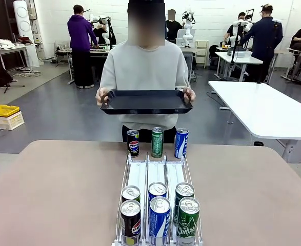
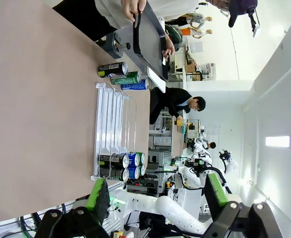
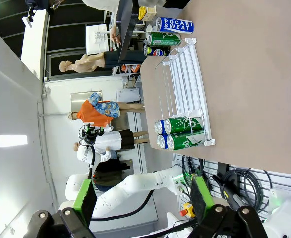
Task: Retrieve and hand over the desired beverage to the person.
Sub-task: Pick up a can of the same type that the person held from the Automatic Can Dispenser.
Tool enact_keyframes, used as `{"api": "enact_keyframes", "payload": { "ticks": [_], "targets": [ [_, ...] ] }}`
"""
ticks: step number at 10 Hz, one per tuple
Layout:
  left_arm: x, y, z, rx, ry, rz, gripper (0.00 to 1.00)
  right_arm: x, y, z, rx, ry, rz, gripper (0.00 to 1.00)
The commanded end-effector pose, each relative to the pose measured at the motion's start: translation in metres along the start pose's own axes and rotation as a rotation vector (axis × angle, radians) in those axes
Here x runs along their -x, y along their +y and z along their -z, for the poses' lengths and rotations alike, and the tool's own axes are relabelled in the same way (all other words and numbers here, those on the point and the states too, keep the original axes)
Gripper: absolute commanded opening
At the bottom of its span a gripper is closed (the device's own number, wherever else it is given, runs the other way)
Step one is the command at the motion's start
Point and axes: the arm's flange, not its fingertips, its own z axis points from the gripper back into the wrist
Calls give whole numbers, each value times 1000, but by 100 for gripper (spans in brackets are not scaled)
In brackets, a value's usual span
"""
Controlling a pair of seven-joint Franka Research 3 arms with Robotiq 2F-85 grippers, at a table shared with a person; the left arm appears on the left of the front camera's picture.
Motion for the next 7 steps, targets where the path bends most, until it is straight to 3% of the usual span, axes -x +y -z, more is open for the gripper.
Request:
{"api": "enact_keyframes", "payload": {
  "ticks": [1,7],
  "targets": [
    [-1,-1,-1,13,-1,7,100,0,0,0,-24,-6,-10,100],
    [-1,-1,-1,13,-1,7,100,0,0,0,-24,-6,-10,100]
  ]
}}
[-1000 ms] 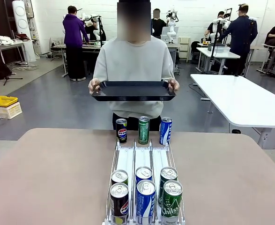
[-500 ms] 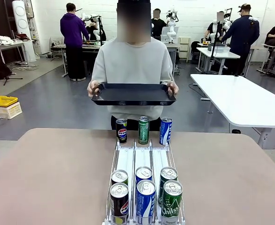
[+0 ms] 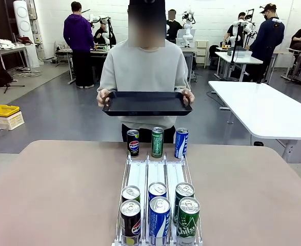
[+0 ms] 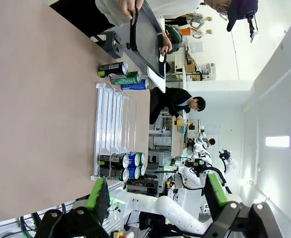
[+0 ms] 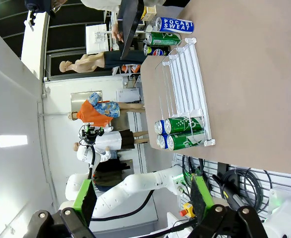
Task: Retrieve and hand over the desired beverage to the person.
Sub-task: Pick up a can of the same type that the person held from the Automatic Can Dispenser.
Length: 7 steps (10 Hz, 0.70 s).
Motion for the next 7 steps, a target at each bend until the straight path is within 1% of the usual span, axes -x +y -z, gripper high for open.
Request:
{"api": "enact_keyframes", "payload": {
  "ticks": [1,7],
  "targets": [
    [-1,-1,-1,13,-1,7,100,0,0,0,-24,-6,-10,100],
    [-1,-1,-1,13,-1,7,100,0,0,0,-24,-6,-10,100]
  ]
}}
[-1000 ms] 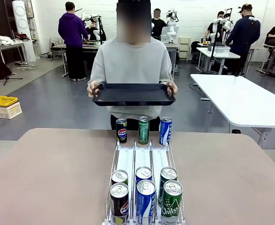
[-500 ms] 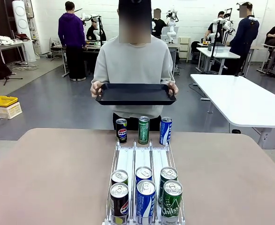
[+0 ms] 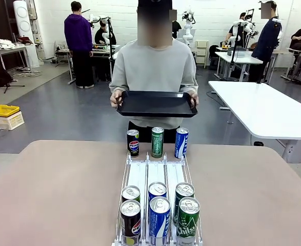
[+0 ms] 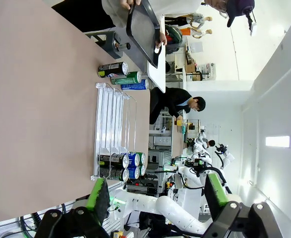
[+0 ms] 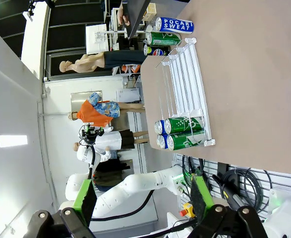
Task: Retrieve and hand over the desired beverage to the person.
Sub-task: Pick up a can of the same type that the person held from the Automatic Can Dispenser.
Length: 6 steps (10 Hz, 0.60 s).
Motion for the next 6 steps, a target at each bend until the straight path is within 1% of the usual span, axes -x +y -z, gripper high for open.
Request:
{"api": "enact_keyframes", "payload": {
  "ticks": [1,6],
  "targets": [
    [-1,-1,-1,13,-1,7,100,0,0,0,-24,-6,-10,100],
    [-1,-1,-1,13,-1,7,100,0,0,0,-24,-6,-10,100]
  ]
}}
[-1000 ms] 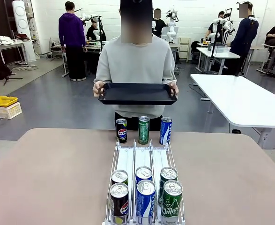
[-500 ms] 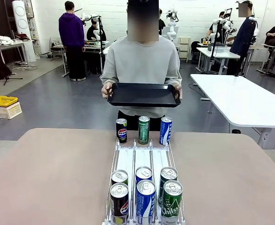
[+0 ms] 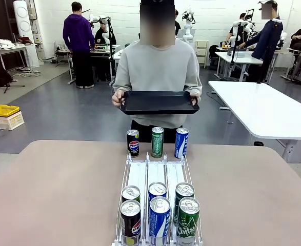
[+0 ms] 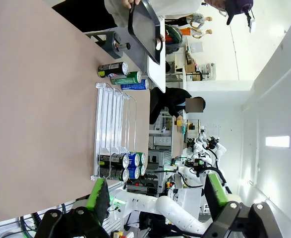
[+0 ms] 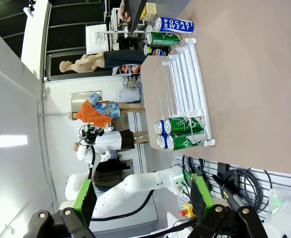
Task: Retrieve and hand over the desired beverage to the person.
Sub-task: Pick up a can of the same type that the person held from the Automatic Can Dispenser.
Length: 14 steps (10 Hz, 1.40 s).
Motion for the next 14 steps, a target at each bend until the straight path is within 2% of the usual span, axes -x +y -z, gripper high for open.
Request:
{"api": "enact_keyframes", "payload": {
  "ticks": [1,14],
  "targets": [
    [-1,-1,-1,13,-1,7,100,0,0,0,-24,-6,-10,100],
    [-1,-1,-1,13,-1,7,100,0,0,0,-24,-6,-10,100]
  ]
}}
